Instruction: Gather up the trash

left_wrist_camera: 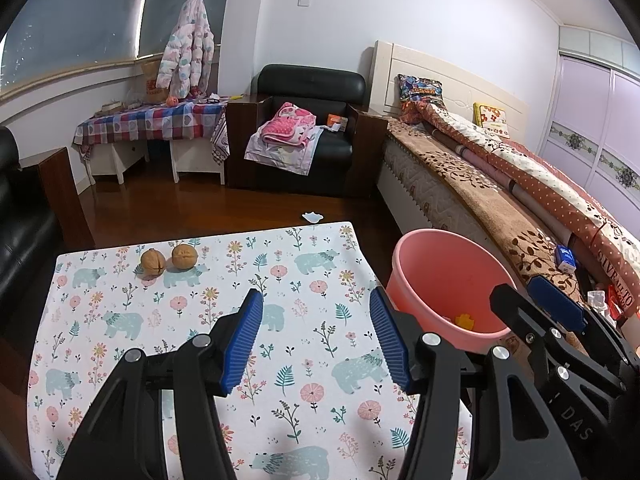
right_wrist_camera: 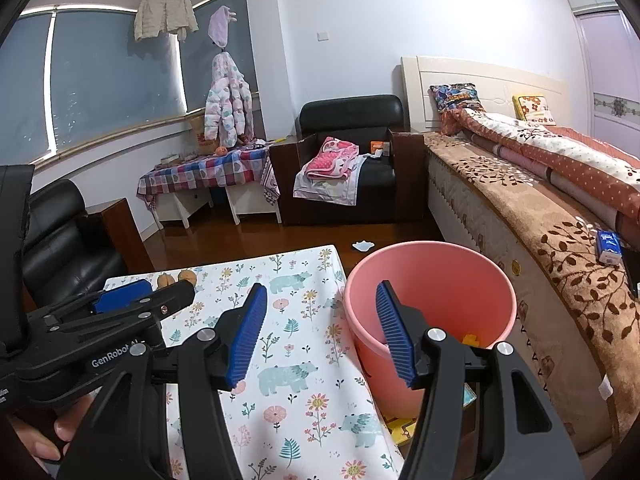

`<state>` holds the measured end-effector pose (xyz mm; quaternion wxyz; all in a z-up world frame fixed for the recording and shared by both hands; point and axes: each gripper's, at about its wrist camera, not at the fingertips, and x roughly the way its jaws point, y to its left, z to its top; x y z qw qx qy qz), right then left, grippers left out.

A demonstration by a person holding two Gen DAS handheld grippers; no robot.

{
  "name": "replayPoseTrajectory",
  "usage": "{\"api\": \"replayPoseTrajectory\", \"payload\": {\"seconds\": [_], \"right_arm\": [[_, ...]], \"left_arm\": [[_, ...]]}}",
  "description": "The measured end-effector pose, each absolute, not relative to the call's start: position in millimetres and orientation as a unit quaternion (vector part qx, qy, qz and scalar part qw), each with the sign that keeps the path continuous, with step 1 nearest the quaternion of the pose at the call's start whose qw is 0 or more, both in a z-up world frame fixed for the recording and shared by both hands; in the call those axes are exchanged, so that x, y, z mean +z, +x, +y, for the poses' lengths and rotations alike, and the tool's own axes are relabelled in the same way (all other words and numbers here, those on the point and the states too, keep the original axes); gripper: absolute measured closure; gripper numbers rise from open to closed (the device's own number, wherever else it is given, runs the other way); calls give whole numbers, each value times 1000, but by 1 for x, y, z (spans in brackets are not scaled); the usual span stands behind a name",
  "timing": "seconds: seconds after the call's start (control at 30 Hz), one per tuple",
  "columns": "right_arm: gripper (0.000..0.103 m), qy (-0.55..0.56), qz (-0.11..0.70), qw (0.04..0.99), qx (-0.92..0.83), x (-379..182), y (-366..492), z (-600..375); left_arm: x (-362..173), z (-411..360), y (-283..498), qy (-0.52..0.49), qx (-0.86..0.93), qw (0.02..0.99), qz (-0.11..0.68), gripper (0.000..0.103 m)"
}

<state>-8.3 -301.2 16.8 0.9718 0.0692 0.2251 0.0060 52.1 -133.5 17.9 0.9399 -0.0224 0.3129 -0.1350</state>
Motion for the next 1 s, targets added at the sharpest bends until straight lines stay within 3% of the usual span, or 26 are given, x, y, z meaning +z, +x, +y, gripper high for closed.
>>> {"api": "replayPoseTrajectory", "payload": {"seconds": [1.0], "right_arm": [[46, 65, 226, 972, 8, 17, -6, -298]], "left_arm": [[19, -129, 53, -22, -136, 939, 315, 48]]}}
